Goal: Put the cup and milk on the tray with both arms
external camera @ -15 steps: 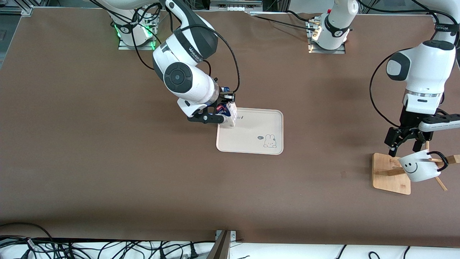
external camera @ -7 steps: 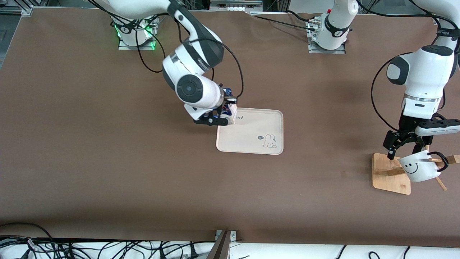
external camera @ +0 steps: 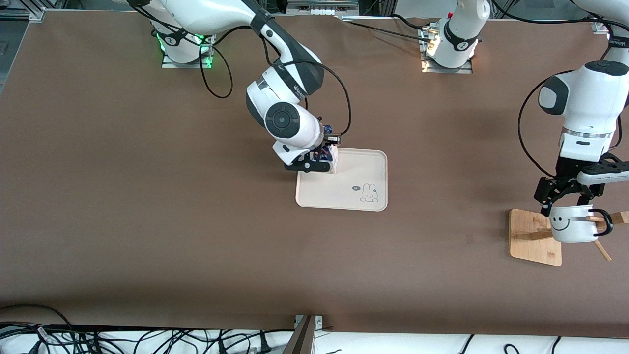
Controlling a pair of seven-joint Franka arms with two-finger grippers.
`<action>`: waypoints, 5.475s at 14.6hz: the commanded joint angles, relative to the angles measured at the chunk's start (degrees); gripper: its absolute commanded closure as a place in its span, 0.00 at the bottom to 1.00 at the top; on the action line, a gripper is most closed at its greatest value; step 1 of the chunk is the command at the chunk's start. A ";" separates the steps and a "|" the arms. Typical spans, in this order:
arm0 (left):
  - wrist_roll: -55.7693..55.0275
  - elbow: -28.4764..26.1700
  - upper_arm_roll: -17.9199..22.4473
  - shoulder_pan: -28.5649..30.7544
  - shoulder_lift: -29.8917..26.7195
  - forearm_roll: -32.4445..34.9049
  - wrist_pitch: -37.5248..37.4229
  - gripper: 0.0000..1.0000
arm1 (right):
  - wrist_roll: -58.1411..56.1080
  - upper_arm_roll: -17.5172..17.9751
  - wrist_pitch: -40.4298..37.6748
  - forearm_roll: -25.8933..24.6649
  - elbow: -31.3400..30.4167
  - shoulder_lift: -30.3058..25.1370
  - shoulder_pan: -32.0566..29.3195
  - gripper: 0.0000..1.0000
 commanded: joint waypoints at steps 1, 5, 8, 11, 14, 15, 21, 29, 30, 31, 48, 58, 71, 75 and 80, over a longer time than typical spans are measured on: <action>0.36 -0.69 -0.10 0.41 -0.84 1.46 0.10 0.00 | -1.90 -0.21 -0.62 -1.78 1.61 0.89 0.03 0.68; 0.54 -0.69 -0.10 0.41 -0.76 1.46 0.01 0.13 | -4.45 -0.47 -0.54 -2.05 1.70 1.32 -1.64 0.68; 0.54 -0.69 -0.10 0.49 -0.76 1.46 0.01 0.41 | -6.03 -0.47 -0.71 -2.05 1.70 1.32 -1.82 0.68; 0.54 -0.69 -0.10 0.49 -0.76 1.37 0.01 0.62 | -6.83 -0.56 -0.63 -2.05 1.96 1.50 -2.44 0.68; 0.54 -0.60 -0.10 0.49 -0.84 1.29 0.01 0.81 | -7.80 -0.56 -0.19 -2.14 2.67 1.50 -2.44 0.68; 0.54 -0.51 -0.10 0.41 -0.84 1.29 0.01 0.88 | -7.97 -0.56 -0.19 -2.05 2.75 1.50 -2.44 0.68; 0.54 0.02 -0.19 -0.21 -1.81 1.46 0.01 1.00 | -8.76 -0.91 -2.55 -3.27 3.46 1.59 -2.44 0.68; -0.34 -0.07 -0.98 -4.78 -2.69 0.76 -0.16 1.00 | -9.20 -0.91 -3.62 -4.78 3.46 1.94 -2.35 0.64; -0.43 -0.07 -1.16 -5.47 -2.86 0.76 -0.16 1.00 | -9.12 -0.91 -3.27 -4.78 3.37 1.94 -2.26 0.19; -0.69 -0.07 -1.25 -6.61 -2.95 0.85 -0.34 1.00 | -8.85 -0.91 -3.09 -4.78 3.28 1.85 -2.26 0.00; -5.70 24.35 -13.20 -13.21 1.44 -0.72 -59.46 1.00 | -8.06 -8.10 -13.62 -5.66 6.09 -13.16 -2.08 0.00; -6.14 30.77 -13.29 -16.20 9.77 -11.01 -67.31 1.00 | -16.83 -24.28 -26.10 -5.57 8.56 -16.34 -2.61 0.00; -22.13 41.15 -13.20 -27.89 27.19 -10.76 -68.72 1.00 | -25.87 -23.55 -30.86 -11.98 2.58 -22.75 -23.03 0.00; -22.75 41.24 -13.20 -28.60 28.51 -11.46 -68.89 1.00 | -40.11 -15.42 -21.94 -13.65 0.83 -24.16 -35.83 0.00; -22.75 42.46 -13.20 -28.68 29.30 -15.32 -73.73 1.00 | -40.84 -15.33 -18.83 -13.74 -6.97 -30.13 -36.80 0.00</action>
